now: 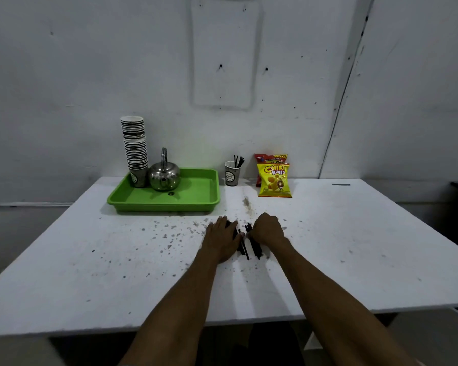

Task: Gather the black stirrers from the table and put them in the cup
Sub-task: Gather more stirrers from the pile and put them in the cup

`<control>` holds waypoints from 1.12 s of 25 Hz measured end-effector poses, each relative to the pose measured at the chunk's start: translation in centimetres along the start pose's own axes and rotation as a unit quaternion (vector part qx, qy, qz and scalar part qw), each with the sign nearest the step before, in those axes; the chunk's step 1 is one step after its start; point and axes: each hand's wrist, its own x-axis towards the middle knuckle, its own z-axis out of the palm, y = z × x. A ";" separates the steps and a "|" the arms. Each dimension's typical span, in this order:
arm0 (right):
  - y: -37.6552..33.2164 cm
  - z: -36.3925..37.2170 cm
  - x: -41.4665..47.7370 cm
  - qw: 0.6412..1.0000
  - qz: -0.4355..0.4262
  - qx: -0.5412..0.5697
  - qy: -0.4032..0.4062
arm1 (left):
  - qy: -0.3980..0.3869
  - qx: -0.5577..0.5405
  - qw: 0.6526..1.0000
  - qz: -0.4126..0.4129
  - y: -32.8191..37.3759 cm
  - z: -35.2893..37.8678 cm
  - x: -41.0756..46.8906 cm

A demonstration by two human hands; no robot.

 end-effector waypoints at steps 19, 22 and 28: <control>-2.2 -1.0 -1.2 0.994 -0.014 -0.106 0.039 | 0.009 -0.007 1.000 -0.001 0.1 -0.2 -0.2; -2.4 -1.2 -1.5 0.990 -0.034 -0.135 0.029 | 0.006 0.000 1.000 0.003 0.1 -0.3 -0.3; -2.2 -1.1 -1.7 0.986 -0.049 -0.159 0.014 | -0.003 0.009 1.000 0.004 0.1 -0.3 -0.4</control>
